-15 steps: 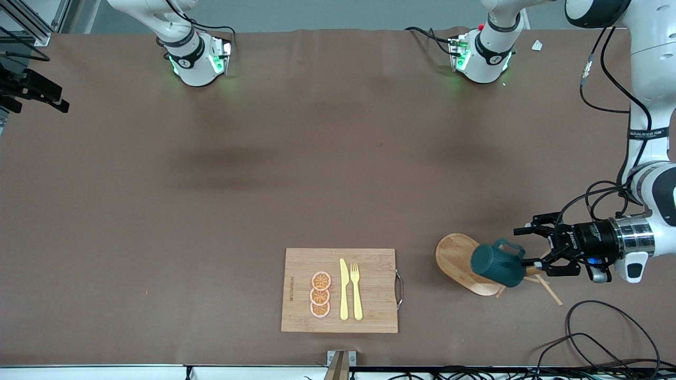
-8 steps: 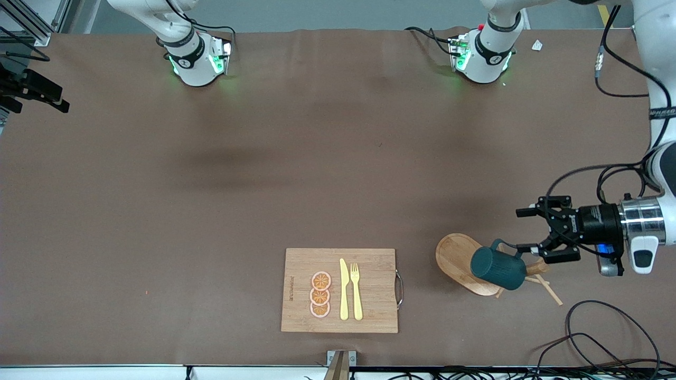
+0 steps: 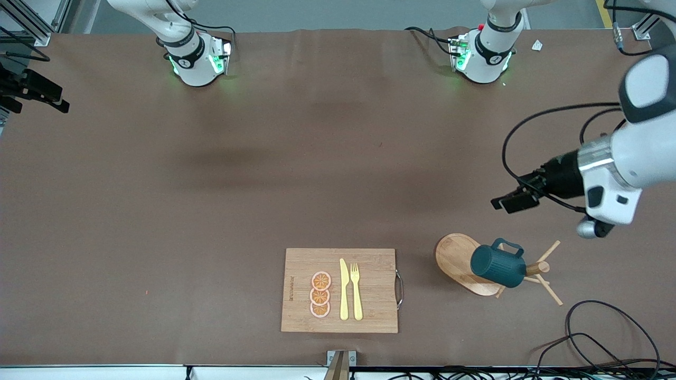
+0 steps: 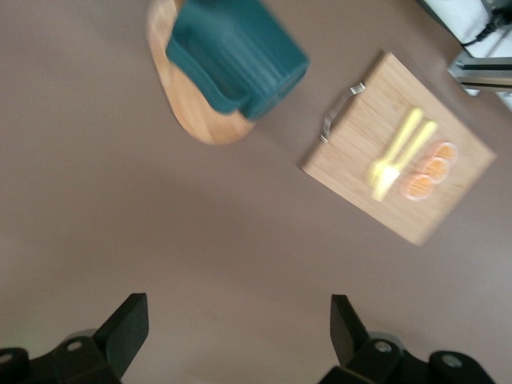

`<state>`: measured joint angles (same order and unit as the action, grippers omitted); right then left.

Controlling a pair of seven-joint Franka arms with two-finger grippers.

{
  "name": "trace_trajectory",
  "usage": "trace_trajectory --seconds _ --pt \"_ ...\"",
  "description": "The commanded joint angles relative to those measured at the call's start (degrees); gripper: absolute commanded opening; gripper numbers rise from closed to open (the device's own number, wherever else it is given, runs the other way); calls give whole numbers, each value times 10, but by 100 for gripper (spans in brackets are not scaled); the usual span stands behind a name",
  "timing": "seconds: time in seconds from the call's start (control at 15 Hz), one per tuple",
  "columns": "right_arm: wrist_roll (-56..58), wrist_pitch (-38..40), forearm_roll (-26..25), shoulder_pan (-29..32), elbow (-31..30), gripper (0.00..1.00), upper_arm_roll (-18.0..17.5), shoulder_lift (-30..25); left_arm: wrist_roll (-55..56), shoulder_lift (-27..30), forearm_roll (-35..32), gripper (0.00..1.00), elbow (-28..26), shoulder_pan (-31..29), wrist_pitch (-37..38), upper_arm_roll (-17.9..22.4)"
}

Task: Pass cup and hang on rack

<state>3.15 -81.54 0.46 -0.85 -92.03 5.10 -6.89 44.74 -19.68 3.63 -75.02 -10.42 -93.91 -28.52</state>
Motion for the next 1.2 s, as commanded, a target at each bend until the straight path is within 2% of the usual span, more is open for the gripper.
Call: trace_trajectory --seconds 0.0,0.13,0.4,0.53,0.67,0.8,0.93,1.13 --pt "5 -6 -3 1 -8 100 -1 -9 -37 35 -158 100 -14 -7 2 -64" --pt "5 -6 -3 1 -8 100 -1 -9 -80 54 -199 100 -14 -14 9 -68" --pt "5 -7 -3 1 -8 100 -1 -9 -212 86 -188 100 -14 -57 52 -66" --pt "5 -6 -3 1 -8 100 -1 -9 -249 117 -168 100 -29 -18 61 -8" --pt "5 -6 -3 1 -8 100 -1 -9 -304 151 -124 100 -55 47 78 97" --pt "5 -6 -3 1 -8 100 -1 -10 -357 189 -73 100 -102 94 79 185" --pt "5 -6 -3 1 -8 100 -1 -9 -364 217 -57 100 -137 121 79 221" --pt "5 -9 -3 1 -8 100 -1 -9 -366 252 -51 100 -177 111 80 219"
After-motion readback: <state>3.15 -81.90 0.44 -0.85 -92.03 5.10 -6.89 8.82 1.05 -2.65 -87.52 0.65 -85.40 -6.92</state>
